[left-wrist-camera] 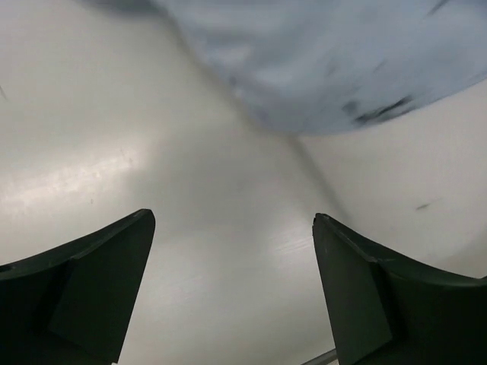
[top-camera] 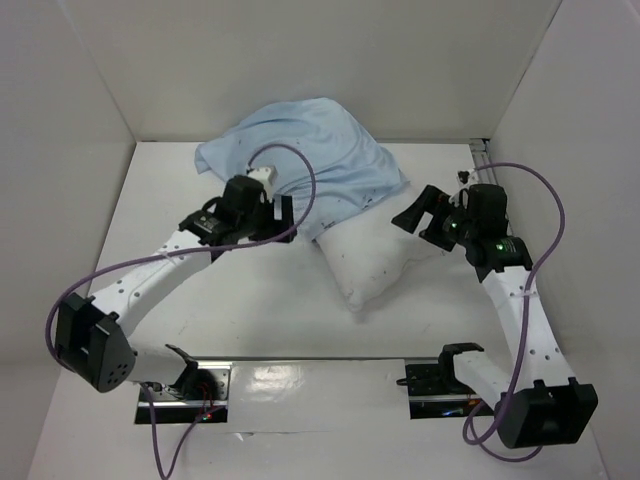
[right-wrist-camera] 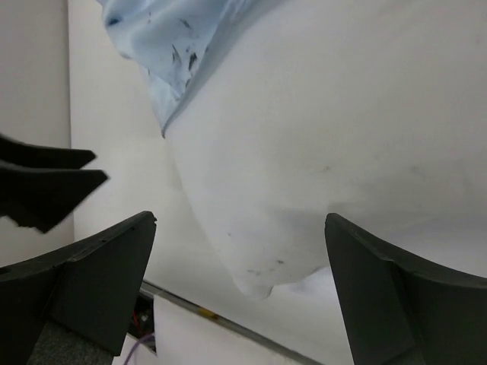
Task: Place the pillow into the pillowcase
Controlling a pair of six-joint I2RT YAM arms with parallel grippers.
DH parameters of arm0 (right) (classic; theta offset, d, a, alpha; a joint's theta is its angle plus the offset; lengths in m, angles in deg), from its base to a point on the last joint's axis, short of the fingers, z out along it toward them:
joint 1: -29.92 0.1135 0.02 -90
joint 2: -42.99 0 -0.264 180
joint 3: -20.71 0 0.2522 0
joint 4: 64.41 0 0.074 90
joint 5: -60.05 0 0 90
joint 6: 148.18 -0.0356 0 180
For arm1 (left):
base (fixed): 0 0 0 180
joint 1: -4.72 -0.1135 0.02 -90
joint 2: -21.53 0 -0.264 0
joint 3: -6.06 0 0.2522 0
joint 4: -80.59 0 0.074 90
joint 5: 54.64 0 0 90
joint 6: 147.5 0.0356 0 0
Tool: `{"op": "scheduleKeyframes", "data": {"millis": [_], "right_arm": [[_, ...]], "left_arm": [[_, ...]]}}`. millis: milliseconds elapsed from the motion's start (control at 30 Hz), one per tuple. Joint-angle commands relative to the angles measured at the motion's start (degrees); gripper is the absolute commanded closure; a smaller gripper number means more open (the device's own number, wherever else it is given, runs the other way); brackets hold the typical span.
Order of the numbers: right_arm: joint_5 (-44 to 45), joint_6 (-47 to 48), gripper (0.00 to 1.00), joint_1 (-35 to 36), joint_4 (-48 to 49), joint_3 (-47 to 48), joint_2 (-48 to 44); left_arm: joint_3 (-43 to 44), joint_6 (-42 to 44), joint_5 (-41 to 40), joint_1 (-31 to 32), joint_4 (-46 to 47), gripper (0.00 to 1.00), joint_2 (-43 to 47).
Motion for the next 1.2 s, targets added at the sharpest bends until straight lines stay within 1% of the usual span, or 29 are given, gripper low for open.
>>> {"op": "scheduleKeyframes", "data": {"millis": [0, 100, 133, 167, 233, 300, 333, 367, 400, 467, 500, 533, 600, 633, 667, 700, 733, 767, 800, 833, 867, 1000, 1167], "right_arm": [[0.94, 4.53, 0.00, -0.40, -11.74, 2.69, -2.37], [0.25, 4.53, 0.00, -0.40, -14.56, 2.69, -3.86], [-0.63, 3.92, 0.00, -0.40, -14.57, 0.69, -4.56], [-3.42, 2.61, 0.00, -0.40, -13.70, -0.63, -4.57], [-4.67, 0.76, 0.00, 0.13, -11.94, -4.66, -5.88], [-5.56, -3.89, 0.00, 2.23, -9.04, -7.58, -7.02], [-5.56, -5.74, 0.00, 4.68, -5.11, -10.37, -8.16], [-3.91, -7.41, 0.00, 6.01, -3.33, -11.18, -8.17], [-3.11, -9.86, 0.00, 8.80, -0.45, -11.89, -8.17], [-0.57, -11.72, 0.00, 11.81, 2.47, -13.29, -6.77], [0.32, -13.38, 0.00, 15.56, 6.49, -13.91, -4.76], [1.81, -14.01, 0.00, 17.69, 8.09, -14.44, -3.53], [7.06, -14.02, 0.00, 21.56, 10.47, -14.44, -0.19], [8.40, -14.02, 0.00, 24.19, 11.87, -12.53, 3.74], [9.63, -14.02, 0.03, 24.82, 11.89, -11.64, 5.78], [11.91, -14.02, 0.08, 25.35, 11.89, -10.85, 7.46], [13.24, -14.02, 0.31, 25.36, 11.37, -10.06, 9.91], [14.90, -14.71, 0.52, 25.36, 10.84, -8.74, 10.46], [16.57, -14.72, 0.77, 24.49, 10.14, -8.21, 10.46], [18.50, -14.72, 0.95, 23.87, 9.43, -8.20, 10.46], [18.52, -14.72, 1.00, 22.03, 9.43, -7.59, 9.16], [15.80, -12.43, 1.00, 18.42, 8.90, -7.07, 6.51], [14.57, -10.51, 1.00, 17.27, 6.01, -5.75, 5.19]], "left_arm": [[-8.75, -1.36, -1.06, 1.31, 7.49, 0.01, -0.02], [-11.05, -0.75, -2.37, 2.54, 11.35, 0.00, -2.56], [-11.84, 0.21, -2.38, 2.54, 12.33, 0.00, -3.53], [-11.84, 1.09, -2.90, 3.07, 13.55, 0.00, -5.80], [-12.37, 1.10, -4.04, 3.59, 15.58, 0.00, -8.18], [-11.85, 1.62, -4.66, 3.60, 18.04, 0.00, -10.12], [-11.84, 1.62, -4.66, 4.12, 19.09, 0.00, -11.35], [-11.84, 2.23, -4.66, 4.65, 21.37, 0.00, -11.88], [-11.84, 3.02, -4.66, 5.18, 22.52, 0.00, -12.50], [-11.84, 3.64, -6.32, 5.70, 23.84, 0.00, -15.04], [-11.84, 4.43, -7.81, 5.71, 25.85, 0.00, -15.83], [-11.84, 4.44, -7.83, 6.32, 25.87, 0.00, -16.62], [-10.62, 5.13, -8.36, 6.32, 26.40, 0.01, -17.78], [-9.57, 5.14, -8.36, 6.32, 26.40, 0.01, -18.65], [-9.56, 5.14, -8.36, 6.32, 26.92, 0.01, -18.65], [-8.69, 5.66, -8.36, 6.32, 26.93, 0.02, -19.35], [-7.46, 6.19, -8.36, 5.80, 26.93, 0.02, -19.97], [-6.93, 6.19, -8.36, 5.80, 26.93, 0.02, -19.97], [-6.92, 7.06, -8.36, 5.80, 26.93, 0.04, -20.58], [-6.05, 7.86, -7.83, 5.80, 26.93, 0.04, -21.20], [-5.17, 7.86, -7.13, 5.80, 26.40, 0.04, -21.20], [-4.55, 8.39, -6.42, 5.80, 26.92, 0.05, -23.13], [-5.08, 8.39, -3.00, 5.80, 30.00, 0.07, -23.75]]}}
